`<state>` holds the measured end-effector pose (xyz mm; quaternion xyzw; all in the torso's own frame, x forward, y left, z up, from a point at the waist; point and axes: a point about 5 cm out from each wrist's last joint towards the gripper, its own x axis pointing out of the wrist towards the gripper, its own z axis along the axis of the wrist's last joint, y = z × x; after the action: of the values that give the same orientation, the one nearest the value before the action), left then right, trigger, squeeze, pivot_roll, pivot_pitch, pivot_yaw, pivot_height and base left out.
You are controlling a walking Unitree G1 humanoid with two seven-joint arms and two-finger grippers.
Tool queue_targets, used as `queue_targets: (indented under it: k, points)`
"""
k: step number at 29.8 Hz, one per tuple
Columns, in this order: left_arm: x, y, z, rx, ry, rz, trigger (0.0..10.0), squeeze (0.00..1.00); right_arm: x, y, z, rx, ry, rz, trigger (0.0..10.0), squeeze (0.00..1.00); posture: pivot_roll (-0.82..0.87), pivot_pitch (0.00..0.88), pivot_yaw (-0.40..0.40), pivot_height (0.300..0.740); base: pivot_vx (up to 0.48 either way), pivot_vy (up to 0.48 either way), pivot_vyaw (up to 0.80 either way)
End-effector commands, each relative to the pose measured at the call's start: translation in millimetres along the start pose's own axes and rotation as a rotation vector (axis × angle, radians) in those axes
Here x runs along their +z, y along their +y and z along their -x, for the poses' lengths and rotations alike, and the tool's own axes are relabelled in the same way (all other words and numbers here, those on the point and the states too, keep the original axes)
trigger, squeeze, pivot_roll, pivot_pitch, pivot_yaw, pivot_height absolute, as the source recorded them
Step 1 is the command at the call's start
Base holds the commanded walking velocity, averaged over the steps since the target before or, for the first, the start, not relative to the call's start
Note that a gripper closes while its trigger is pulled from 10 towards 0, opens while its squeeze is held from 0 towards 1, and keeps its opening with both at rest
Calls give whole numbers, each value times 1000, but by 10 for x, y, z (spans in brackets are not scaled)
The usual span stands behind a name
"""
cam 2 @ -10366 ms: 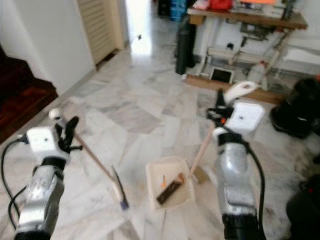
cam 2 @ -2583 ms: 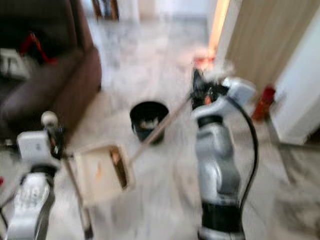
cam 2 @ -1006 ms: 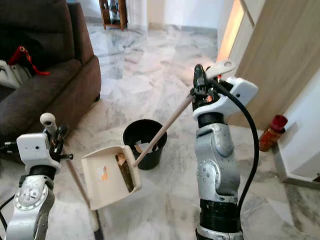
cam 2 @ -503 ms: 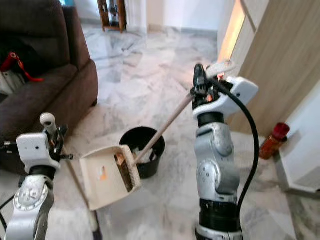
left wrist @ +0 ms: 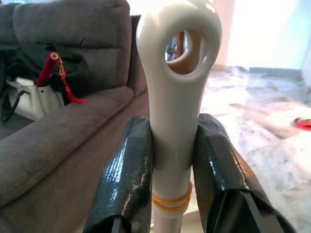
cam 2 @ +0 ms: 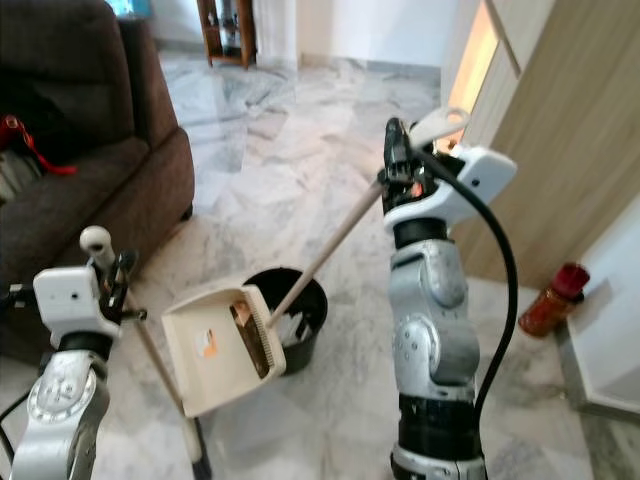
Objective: Sweep floor
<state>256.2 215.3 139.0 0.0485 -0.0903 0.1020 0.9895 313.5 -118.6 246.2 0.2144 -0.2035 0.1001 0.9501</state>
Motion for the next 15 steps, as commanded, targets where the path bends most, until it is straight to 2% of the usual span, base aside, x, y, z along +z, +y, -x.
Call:
queue_targets:
  k: [1, 15]
  points:
    - [122, -48, -34, -17, -58, 2, 10000, 0, 124, 59, -16, 21, -63, -54, 10000, 0, 17, 63, 1, 740, 322, 0, 0]
    - [129, -45, -40, -15, -62, 3, 10000, 0, 131, 67, -22, 26, -64, -58, 10000, 0, 18, 66, 0, 740, 322, 0, 0]
